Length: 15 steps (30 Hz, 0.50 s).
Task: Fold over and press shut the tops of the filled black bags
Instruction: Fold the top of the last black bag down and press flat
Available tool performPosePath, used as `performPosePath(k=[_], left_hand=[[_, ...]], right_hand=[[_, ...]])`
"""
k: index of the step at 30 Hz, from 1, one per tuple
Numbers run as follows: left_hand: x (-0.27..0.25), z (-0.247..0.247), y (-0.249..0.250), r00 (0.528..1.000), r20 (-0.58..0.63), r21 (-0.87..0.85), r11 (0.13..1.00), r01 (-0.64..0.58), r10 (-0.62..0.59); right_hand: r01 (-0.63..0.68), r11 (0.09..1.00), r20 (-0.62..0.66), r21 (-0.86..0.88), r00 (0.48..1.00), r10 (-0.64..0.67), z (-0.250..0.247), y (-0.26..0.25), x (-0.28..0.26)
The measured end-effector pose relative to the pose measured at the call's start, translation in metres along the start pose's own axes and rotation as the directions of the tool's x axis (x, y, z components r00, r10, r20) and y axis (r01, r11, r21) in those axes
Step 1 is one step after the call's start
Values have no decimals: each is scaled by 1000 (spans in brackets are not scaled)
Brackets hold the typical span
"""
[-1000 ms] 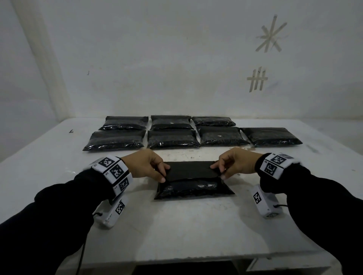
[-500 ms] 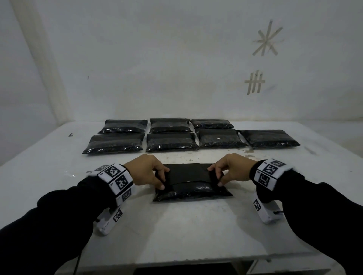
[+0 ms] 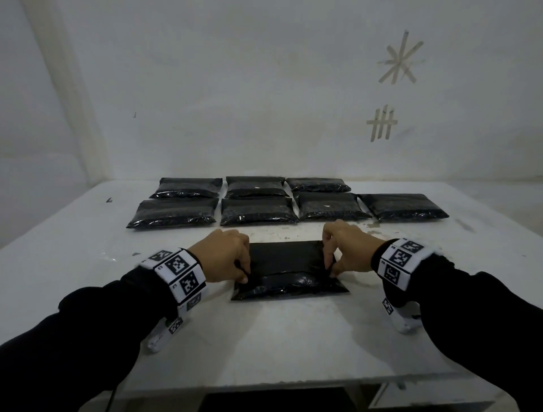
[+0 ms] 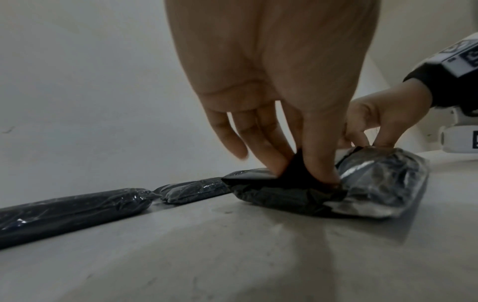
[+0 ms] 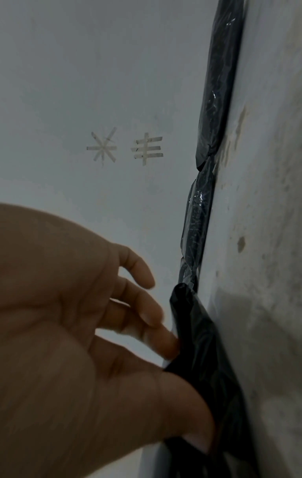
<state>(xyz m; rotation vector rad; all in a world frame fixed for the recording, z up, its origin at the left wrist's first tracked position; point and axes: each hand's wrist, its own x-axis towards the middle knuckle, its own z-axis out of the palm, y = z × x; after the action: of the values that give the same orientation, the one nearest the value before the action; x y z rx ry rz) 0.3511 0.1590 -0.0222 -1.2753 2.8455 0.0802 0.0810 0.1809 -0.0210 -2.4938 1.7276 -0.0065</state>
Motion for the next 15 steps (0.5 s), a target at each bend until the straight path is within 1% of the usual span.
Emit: performPosePath(k=[2, 4, 8, 11, 12, 15], left_hand=[[0, 1, 0, 999, 33, -64, 998, 18, -16], [0, 1, 0, 998, 47, -92, 995, 44, -40], [-2, 0, 3, 998, 57, -86, 995, 41, -36], [-5, -1, 5, 999, 39, -98, 995, 31, -28], [-6, -1, 6, 999, 41, -92, 996, 19, -16], [-9, -2, 11, 996, 78, 1, 999, -47, 47]], right_hand=[[20, 1000, 23, 11, 1000, -20, 0, -2, -1], [6, 999, 37, 41, 999, -7, -1, -3, -3], [-24, 999, 56, 25, 998, 22, -3, -5, -6], [-20, 1000, 57, 4, 998, 19, -4, -6, -8], [-14, 1000, 62, 5, 998, 13, -4, -7, -9], [-1, 1000, 86, 4, 996, 0, -4, -10, -13]])
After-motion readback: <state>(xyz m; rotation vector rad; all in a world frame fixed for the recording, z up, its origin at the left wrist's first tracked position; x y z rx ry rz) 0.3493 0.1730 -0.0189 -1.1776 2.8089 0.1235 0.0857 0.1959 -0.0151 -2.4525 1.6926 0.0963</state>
